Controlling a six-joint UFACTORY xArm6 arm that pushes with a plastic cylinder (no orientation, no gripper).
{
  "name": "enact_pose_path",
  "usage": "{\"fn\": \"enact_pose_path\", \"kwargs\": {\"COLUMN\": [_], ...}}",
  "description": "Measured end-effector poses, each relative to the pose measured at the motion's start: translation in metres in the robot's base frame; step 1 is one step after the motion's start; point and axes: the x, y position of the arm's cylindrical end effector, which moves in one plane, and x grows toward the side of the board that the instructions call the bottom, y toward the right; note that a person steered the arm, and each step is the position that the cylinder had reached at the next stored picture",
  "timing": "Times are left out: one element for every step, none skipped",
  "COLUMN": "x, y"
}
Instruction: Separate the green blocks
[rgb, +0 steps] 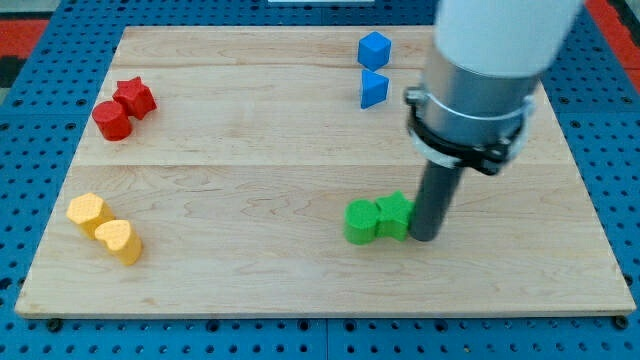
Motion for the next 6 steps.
{"fn": "enact_pose_path", "kwargs": {"x": [-0.009, 0.028, 0.04, -0.01, -0.035, -0.035], "y": [-0.01, -0.005, -0.069, -0.073, -0.065, -0.065]}}
